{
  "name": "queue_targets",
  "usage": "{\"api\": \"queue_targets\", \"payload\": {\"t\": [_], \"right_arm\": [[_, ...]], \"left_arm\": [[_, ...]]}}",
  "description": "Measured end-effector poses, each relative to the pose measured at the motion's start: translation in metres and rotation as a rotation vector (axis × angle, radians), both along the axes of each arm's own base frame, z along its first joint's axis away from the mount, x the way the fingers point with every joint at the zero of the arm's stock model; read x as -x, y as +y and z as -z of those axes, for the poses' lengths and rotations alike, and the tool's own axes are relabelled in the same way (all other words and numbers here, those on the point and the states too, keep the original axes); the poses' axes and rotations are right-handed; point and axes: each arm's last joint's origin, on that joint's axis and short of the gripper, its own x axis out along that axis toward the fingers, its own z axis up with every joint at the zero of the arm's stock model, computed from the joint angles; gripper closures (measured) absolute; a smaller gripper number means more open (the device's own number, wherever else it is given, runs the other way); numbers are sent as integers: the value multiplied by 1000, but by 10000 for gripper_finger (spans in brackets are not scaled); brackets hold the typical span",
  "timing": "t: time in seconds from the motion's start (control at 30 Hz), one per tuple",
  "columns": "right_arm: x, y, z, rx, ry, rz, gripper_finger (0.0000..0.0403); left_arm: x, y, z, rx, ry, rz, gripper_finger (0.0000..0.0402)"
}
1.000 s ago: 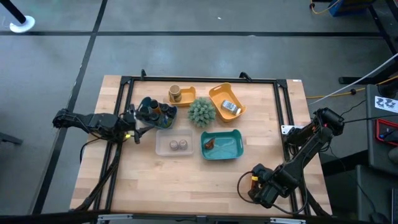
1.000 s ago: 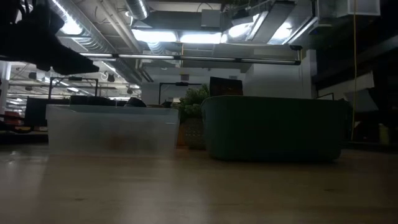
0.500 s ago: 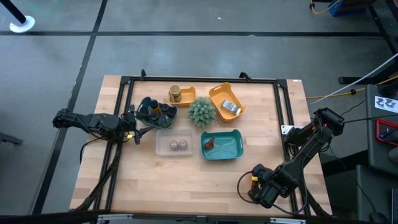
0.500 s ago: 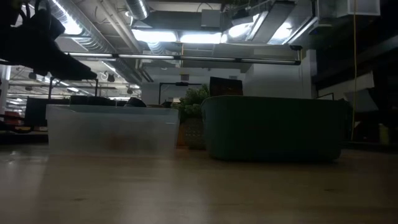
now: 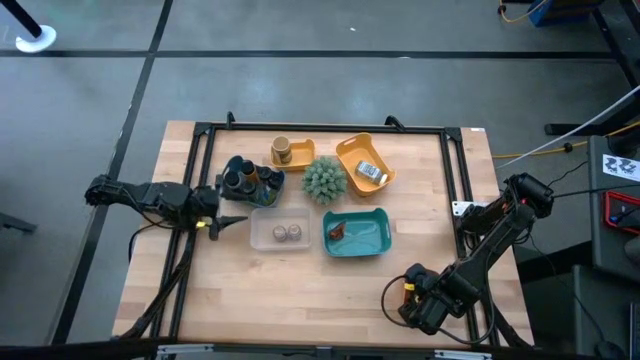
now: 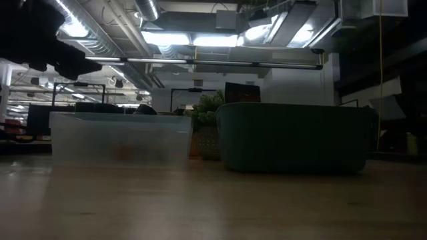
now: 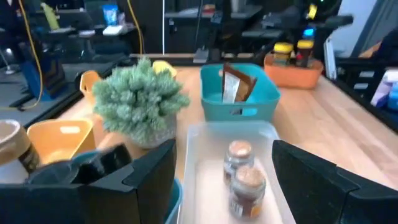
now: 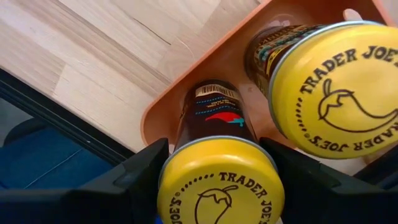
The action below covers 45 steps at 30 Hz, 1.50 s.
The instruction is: Sort spices by type
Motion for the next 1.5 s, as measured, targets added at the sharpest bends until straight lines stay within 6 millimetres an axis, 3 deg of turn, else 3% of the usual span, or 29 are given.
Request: {"api": "queue_targets", "payload": {"t": [0.27,0.57,0.87,1.5], "right_arm": [[0,0,0,1,0,0,155],[0,0,0,-2,-3,0,155],[0,0,0,-2,-3,0,155],[-4,5,-1,-49,-42,0,155]], "left_arm": [[-8,-5,6,-3,-126,116,150],[-8,-6,6,14,-137,157,150],[-8,-11,1,40,-188,333,150],[-8,-11,3,3,-173,330,150]]}}
